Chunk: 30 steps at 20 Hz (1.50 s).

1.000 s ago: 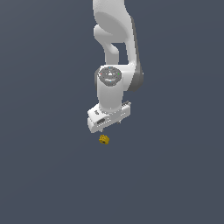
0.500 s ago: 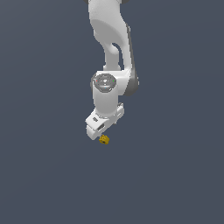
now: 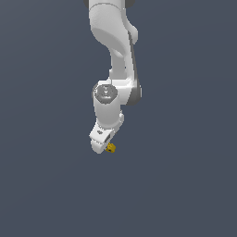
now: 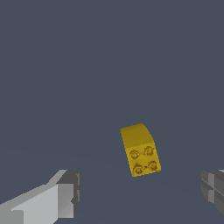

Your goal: Pick up the object and move it to a goal position.

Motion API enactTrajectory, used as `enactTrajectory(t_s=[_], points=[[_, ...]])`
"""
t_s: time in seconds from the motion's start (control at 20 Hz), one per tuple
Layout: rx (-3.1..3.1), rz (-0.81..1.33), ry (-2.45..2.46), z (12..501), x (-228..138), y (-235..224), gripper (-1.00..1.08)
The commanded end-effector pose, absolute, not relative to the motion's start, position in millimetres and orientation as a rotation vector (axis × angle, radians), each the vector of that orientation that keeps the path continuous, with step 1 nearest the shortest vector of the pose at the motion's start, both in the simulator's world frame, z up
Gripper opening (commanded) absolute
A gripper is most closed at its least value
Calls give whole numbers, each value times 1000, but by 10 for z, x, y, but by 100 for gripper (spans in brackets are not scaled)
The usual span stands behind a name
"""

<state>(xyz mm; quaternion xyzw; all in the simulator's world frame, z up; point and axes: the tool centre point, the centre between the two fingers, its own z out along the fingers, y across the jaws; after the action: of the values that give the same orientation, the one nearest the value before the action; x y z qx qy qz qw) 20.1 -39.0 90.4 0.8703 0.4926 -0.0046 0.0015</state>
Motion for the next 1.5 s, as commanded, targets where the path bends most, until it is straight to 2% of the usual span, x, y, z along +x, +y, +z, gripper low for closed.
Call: enactTrajectory(t_s=[0.0, 1.0, 1.45], points=[[2684, -11, 1628, 859, 212, -425, 100], [2529, -1, 1863, 707, 239, -534, 100], [2526, 0, 1868, 322, 227, -531, 100]])
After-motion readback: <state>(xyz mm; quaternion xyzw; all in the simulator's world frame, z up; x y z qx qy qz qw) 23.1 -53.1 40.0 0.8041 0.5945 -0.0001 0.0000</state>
